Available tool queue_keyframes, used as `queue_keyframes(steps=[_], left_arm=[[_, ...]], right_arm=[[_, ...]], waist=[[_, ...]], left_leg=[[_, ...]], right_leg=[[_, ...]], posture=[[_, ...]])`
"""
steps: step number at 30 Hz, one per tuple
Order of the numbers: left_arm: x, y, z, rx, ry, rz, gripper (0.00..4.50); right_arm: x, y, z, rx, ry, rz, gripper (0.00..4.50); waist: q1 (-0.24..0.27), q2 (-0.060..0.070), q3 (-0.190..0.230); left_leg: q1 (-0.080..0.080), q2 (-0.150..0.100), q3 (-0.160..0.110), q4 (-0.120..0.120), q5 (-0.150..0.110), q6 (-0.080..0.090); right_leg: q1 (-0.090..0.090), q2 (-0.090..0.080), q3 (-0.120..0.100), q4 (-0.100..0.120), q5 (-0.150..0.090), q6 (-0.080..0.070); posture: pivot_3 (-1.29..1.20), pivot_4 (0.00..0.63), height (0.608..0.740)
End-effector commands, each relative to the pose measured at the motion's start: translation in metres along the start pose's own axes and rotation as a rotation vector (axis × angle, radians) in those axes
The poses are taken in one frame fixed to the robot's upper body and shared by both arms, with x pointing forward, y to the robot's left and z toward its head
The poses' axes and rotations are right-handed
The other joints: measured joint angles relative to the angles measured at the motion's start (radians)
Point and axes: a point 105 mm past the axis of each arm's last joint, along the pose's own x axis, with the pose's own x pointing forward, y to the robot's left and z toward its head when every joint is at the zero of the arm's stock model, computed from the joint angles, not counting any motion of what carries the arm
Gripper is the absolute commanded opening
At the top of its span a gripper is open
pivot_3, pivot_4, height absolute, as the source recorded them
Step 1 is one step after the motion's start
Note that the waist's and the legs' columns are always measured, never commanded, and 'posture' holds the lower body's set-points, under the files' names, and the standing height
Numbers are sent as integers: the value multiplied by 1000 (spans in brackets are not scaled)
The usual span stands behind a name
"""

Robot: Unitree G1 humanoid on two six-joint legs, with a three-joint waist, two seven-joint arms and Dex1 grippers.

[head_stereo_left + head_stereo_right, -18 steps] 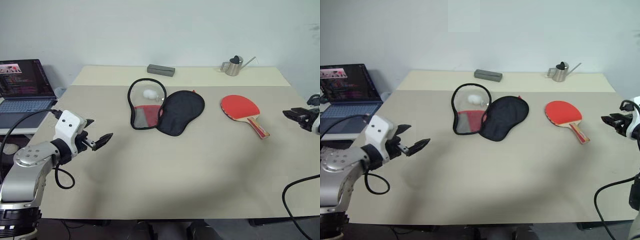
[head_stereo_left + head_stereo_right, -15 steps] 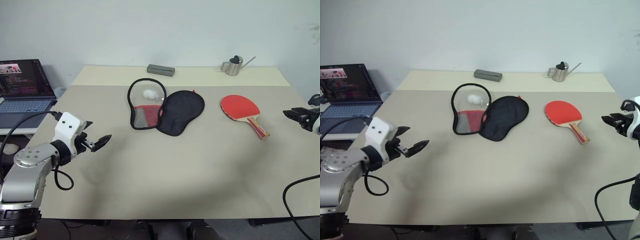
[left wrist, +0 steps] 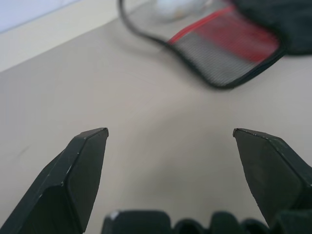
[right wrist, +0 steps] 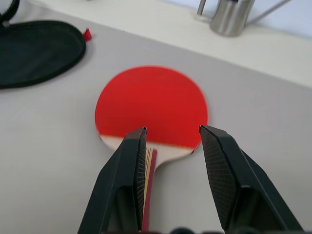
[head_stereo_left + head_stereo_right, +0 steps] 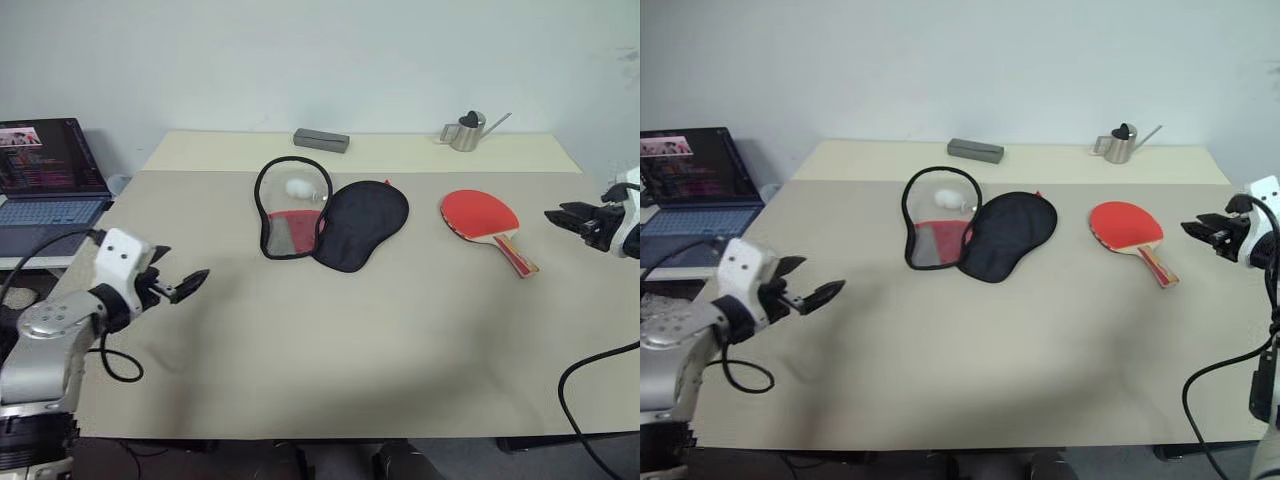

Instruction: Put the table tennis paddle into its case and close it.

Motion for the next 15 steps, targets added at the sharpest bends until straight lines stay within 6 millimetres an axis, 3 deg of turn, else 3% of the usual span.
queue_keyframes(steps=[1, 9, 15], left_arm=[[-14, 16, 10, 23, -39, 60, 4500], [-10, 17, 25, 49, -59, 28, 4500], [-1, 20, 30, 62, -74, 34, 4500]], right_arm=[[-3, -4, 3, 23, -47, -30, 1894], [-1, 9, -12, 46, -43, 25, 1894], [5, 23, 2, 21, -87, 91, 1894]], waist=[[1, 0, 0], [4, -1, 0], [0, -1, 0]], left_leg=[[0, 0, 0, 0, 0, 0], [0, 0, -1, 1, 0, 0], [0, 0, 0, 1, 0, 0]], right_leg=[[0, -1, 0, 0, 0, 0], [2, -3, -2, 0, 0, 0], [2, -2, -2, 0, 0, 1]], posture=[[0, 150, 740], [0, 150, 740], [0, 150, 740]])
